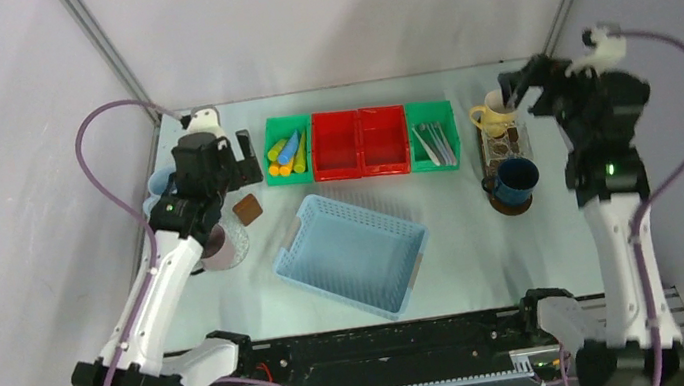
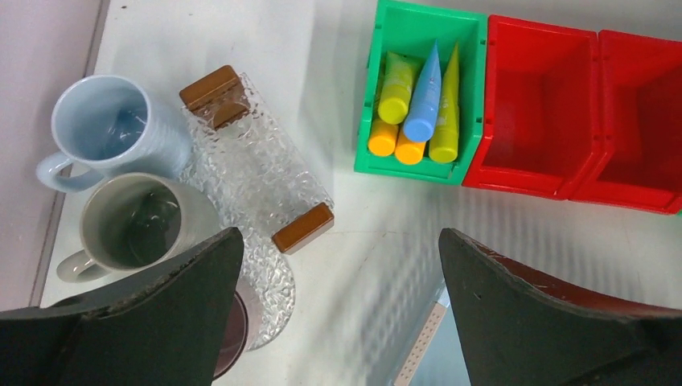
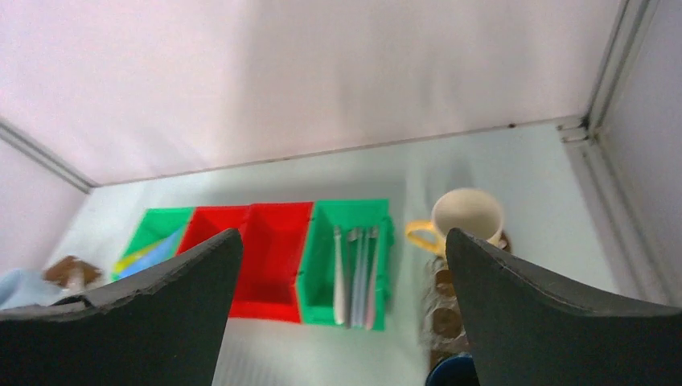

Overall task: Prepare toiletry sets of a toothbrush and toothpaste on the tray
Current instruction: Adjust the cup on the tray, then pick up the toothpaste from the storage box.

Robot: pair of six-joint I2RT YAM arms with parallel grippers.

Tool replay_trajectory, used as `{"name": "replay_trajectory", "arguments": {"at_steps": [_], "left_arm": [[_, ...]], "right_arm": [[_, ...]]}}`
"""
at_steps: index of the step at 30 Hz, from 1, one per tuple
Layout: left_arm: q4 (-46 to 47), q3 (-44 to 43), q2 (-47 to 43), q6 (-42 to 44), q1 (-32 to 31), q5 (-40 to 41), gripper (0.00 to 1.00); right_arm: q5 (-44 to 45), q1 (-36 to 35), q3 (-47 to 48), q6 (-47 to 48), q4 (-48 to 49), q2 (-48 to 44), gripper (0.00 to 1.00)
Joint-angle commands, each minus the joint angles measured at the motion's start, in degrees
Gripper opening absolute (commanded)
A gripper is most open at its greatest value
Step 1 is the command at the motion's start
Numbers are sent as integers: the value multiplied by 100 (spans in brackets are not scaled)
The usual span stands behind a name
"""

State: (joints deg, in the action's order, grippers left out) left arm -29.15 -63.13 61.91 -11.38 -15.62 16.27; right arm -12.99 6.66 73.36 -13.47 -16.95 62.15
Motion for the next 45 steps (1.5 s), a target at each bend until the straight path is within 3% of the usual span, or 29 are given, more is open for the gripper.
{"name": "replay_trajectory", "arguments": {"at_steps": [1, 11, 26, 35, 45], "left_arm": [[-318, -658, 478, -118, 8, -231, 98], [-707, -2084, 2328, 127, -30, -356, 99], [-1427, -3943, 4741, 692, -149, -320, 78], [-1616, -4552, 5430, 704, -232, -736, 58], [-1713, -4611, 5893, 601, -320, -1095, 48]], "right_arm": [[-662, 201, -1606, -1538, 1731, -1186, 99], [652, -722, -1810, -799, 289, -2021, 99], [1713, -1520, -2028, -432, -484, -2426, 100], [2140, -1760, -2051, -261, -539, -2370, 99], [2369, -1833, -2050, -93, -509, -2465, 99]]}}
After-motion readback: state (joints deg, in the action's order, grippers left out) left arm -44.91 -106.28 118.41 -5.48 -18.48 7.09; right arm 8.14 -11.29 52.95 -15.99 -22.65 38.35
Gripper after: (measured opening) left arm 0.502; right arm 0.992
